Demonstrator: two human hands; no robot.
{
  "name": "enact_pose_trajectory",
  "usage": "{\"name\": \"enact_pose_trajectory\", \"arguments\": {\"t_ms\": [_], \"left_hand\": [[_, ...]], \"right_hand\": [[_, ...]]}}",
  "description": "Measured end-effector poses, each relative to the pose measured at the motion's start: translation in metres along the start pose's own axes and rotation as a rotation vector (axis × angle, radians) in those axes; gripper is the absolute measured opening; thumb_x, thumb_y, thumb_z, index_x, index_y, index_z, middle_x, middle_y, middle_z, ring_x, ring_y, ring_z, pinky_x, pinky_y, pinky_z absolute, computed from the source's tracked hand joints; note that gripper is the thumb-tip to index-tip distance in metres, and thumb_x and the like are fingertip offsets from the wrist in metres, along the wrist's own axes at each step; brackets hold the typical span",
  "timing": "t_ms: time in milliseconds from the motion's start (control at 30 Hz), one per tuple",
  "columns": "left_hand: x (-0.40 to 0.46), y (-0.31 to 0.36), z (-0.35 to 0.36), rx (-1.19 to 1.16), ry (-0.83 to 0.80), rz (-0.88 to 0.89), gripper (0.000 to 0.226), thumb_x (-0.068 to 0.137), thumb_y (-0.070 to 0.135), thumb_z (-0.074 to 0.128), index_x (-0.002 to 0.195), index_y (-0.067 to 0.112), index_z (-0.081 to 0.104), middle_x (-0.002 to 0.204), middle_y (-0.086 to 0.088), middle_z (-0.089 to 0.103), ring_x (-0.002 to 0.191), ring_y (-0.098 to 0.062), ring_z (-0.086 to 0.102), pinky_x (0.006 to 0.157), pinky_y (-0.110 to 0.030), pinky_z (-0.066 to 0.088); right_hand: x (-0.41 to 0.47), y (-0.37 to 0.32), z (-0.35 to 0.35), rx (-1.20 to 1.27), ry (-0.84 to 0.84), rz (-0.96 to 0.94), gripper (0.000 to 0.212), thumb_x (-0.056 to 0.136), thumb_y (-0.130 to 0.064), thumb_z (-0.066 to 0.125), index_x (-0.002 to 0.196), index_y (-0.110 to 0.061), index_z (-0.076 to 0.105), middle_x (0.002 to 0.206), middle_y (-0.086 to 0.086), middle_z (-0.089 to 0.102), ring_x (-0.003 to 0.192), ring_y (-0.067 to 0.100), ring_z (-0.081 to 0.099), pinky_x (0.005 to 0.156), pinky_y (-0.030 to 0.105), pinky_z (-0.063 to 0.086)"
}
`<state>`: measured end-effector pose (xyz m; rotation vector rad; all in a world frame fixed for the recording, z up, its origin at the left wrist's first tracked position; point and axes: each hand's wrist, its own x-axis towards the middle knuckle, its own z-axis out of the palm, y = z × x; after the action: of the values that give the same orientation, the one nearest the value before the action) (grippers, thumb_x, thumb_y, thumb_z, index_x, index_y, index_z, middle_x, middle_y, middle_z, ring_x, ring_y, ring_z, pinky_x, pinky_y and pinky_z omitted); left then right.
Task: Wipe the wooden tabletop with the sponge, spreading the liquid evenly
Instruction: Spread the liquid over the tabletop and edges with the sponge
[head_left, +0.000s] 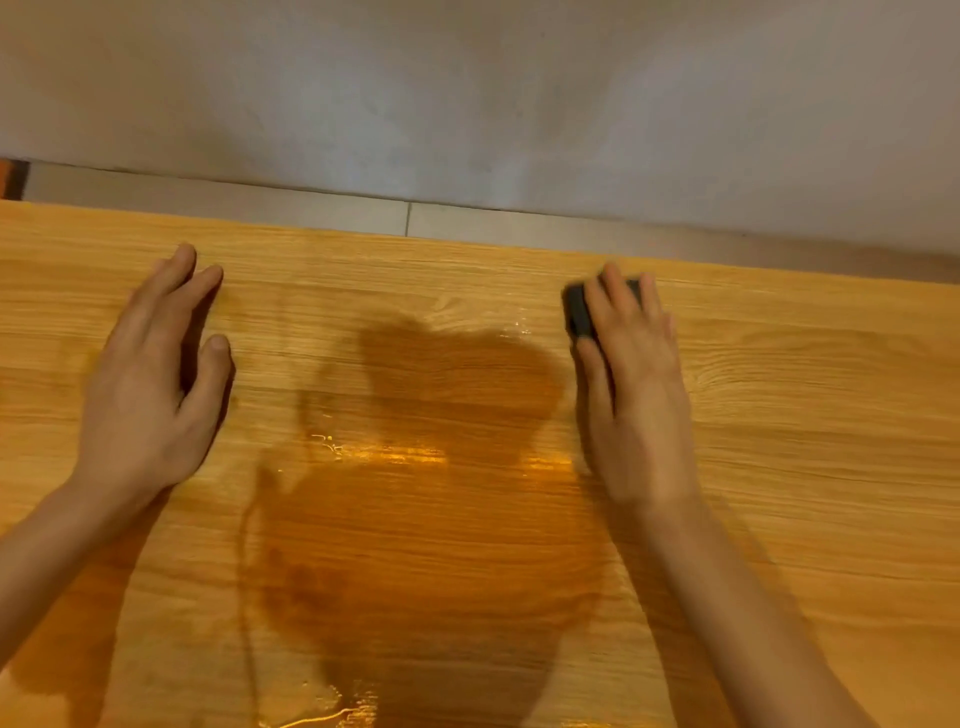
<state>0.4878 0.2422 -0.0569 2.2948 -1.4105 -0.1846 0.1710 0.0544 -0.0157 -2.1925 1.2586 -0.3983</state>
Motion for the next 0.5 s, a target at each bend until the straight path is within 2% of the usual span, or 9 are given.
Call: {"name": "enact_pose_trajectory", "arguments": {"t_ms": [100,200,333,433,500], "left_hand": [[0.001,-0.005,0.003,-0.006,0.006,0.012,0.054,0.105,0.040,0.034,0.158,0.026,0.033,0.167,0.014,0.021,0.156,-0.015,0.020,0.126,-0.027,0.017],[0.000,-0.009,0.004,-0.004,0.010,0.010,0.055,0.105,0.041,0.034,0.158,0.025,0.034,0.167,0.013,0.022,0.155,-0.015,0.021,0.126,-0.037,0.021],[0.000,-0.009,0.004,-0.024,0.008,0.001,0.055,0.105,0.040,0.035,0.157,0.024,0.035,0.167,0.012,0.024,0.155,-0.016,0.023,0.124,-0.046,0.024],[0.000,-0.003,0.002,-0.037,0.007,-0.011,0.055,0.104,0.038,0.036,0.156,0.023,0.035,0.167,0.010,0.025,0.155,-0.017,0.024,0.124,-0.047,0.025],[0.001,0.002,-0.001,-0.041,-0.009,-0.028,0.055,0.104,0.036,0.037,0.156,0.021,0.036,0.167,0.008,0.026,0.155,-0.017,0.023,0.123,-0.050,0.025]], "right_hand": [[-0.037,0.008,-0.006,-0.040,-0.040,-0.052,0.045,0.103,-0.019,0.040,0.147,-0.016,0.036,0.156,-0.003,0.029,0.150,0.017,0.013,0.124,0.040,0.008],[0.008,0.018,-0.017,-0.089,-0.048,-0.053,0.043,0.104,-0.020,0.038,0.147,-0.015,0.037,0.156,-0.001,0.031,0.149,0.016,0.014,0.124,0.036,0.009],[0.054,0.022,-0.021,-0.112,0.086,0.060,0.041,0.105,-0.019,0.034,0.145,-0.012,0.040,0.154,0.004,0.037,0.148,0.021,0.020,0.123,0.037,0.010],[0.054,0.001,0.001,-0.167,0.164,0.080,0.036,0.105,-0.017,0.032,0.137,-0.008,0.046,0.141,0.009,0.049,0.140,0.028,0.033,0.120,0.042,0.019],[0.061,-0.026,0.028,-0.257,0.146,0.042,0.032,0.104,-0.016,0.035,0.132,-0.011,0.050,0.133,0.008,0.054,0.131,0.027,0.042,0.116,0.042,0.026]]}}
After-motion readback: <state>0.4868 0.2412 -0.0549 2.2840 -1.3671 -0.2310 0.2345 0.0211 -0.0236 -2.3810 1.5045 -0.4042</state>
